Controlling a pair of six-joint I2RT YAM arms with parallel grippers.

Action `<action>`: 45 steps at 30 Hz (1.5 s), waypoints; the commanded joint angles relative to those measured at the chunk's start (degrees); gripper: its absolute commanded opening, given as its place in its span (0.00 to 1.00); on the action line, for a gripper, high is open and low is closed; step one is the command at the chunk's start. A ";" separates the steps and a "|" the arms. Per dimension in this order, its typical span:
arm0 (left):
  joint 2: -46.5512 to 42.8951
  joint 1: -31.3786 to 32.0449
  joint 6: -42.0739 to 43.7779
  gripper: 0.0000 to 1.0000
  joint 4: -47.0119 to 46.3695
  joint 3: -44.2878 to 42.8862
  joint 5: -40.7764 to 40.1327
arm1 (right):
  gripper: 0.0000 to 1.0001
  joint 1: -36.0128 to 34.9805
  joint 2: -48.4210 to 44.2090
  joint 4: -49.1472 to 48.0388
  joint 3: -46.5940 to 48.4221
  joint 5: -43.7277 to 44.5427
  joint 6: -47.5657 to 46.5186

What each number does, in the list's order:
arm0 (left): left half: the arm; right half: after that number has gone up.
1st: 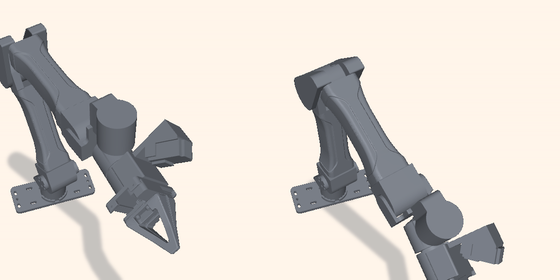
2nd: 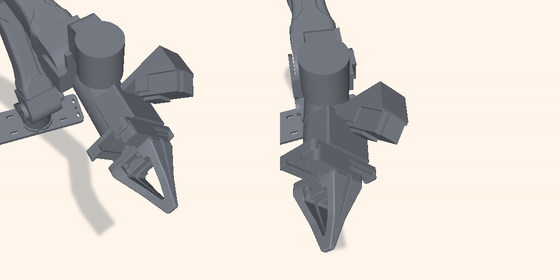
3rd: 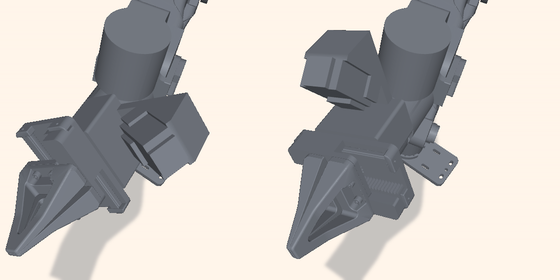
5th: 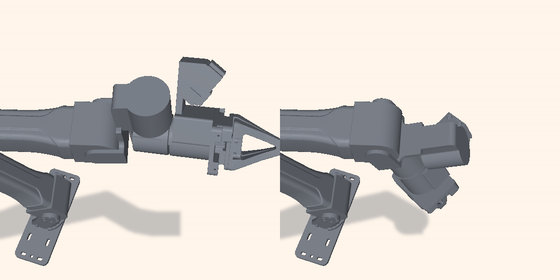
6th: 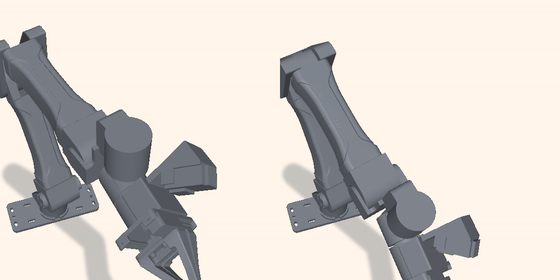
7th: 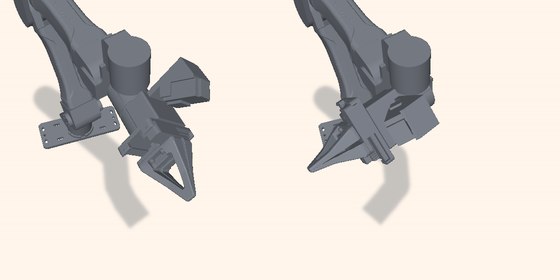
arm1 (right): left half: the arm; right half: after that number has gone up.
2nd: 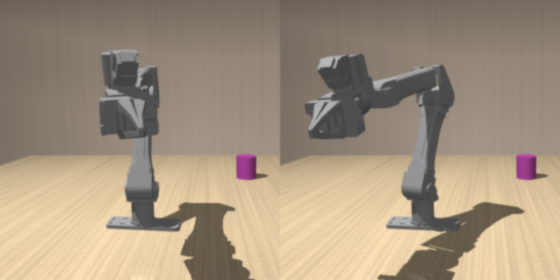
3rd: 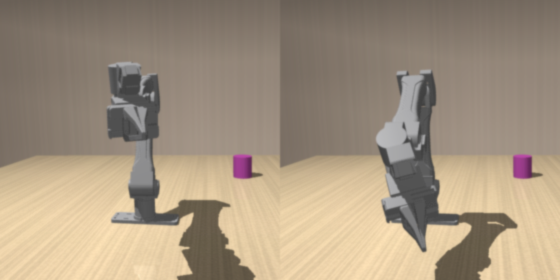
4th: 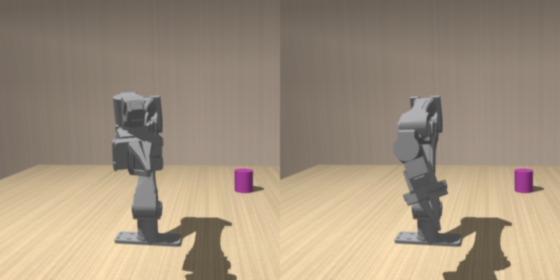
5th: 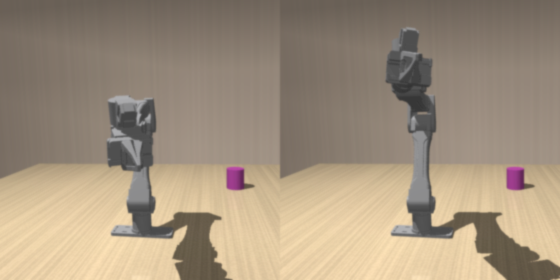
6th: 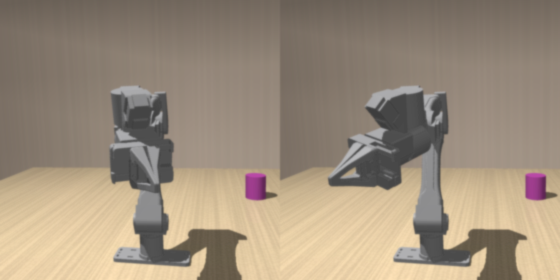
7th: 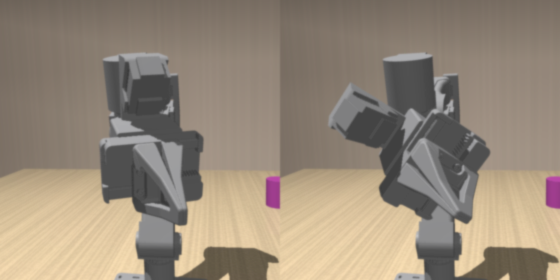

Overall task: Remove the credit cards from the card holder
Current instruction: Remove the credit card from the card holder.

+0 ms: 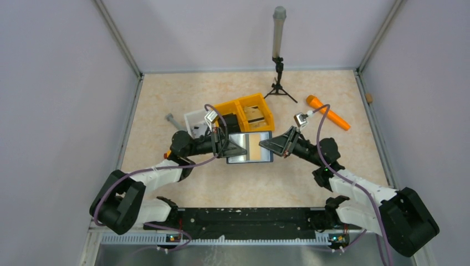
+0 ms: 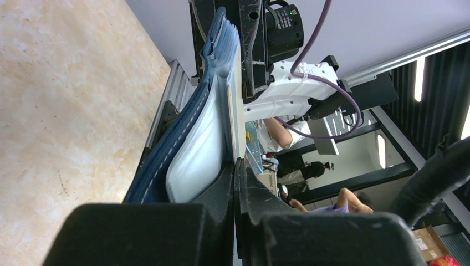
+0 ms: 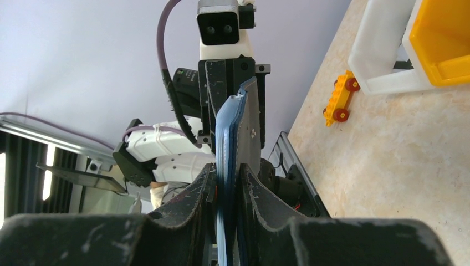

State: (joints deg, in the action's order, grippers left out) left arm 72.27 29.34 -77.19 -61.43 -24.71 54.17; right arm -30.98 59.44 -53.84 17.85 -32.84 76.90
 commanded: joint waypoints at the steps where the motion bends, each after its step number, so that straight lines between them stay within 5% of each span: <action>1: 0.05 -1.89 -2.15 0.00 -7.01 1.40 0.87 | 0.08 0.80 -1.30 -4.35 -0.05 -1.02 0.94; 32: -2.40 -2.99 1.23 0.00 -0.36 1.30 1.91 | 0.00 1.01 -2.29 2.81 1.88 -1.48 -3.46; 37: -3.09 -3.01 4.90 0.33 5.91 0.43 1.42 | 0.00 1.01 -2.09 1.89 2.10 -1.69 -3.08; 45: -3.14 -0.64 6.71 0.38 10.06 -2.56 0.28 | 0.00 1.01 -0.27 -0.43 1.57 -2.35 -2.27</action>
State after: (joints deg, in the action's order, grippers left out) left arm 69.34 27.22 -72.73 -52.10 -24.23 55.42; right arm -30.57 58.67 -48.07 17.67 -34.09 74.11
